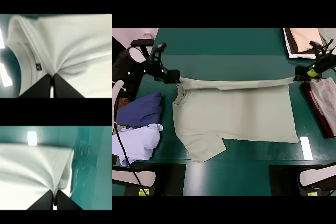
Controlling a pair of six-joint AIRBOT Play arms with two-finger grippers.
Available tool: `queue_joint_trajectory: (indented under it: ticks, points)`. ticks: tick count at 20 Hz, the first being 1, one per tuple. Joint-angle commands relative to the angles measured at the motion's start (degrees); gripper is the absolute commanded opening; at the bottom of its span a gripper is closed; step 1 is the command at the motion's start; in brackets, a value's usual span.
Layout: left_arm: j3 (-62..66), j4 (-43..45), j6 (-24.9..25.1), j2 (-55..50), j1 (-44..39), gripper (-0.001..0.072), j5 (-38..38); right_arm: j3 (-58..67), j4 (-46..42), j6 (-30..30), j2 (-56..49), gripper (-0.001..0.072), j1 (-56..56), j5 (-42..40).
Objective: Fold the shirts.
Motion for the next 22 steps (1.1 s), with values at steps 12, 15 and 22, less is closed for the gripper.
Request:
queue_joint_trajectory:
  ticks: [12,15,22]
  points:
    - [-16.39,4.94,-4.39,10.64,0.39,0.0570,-8.02,-15.87,7.74,-0.37,13.18,0.0415,-2.54,2.16]
    - [-30.03,5.46,-6.40,22.53,0.39,0.0570,-8.37,-21.70,7.80,-0.35,22.08,0.0413,-2.38,0.98]
    - [-49.46,4.04,-11.78,40.15,0.39,0.0571,-9.66,-32.61,7.80,-0.35,34.16,0.0410,-2.38,-3.19]
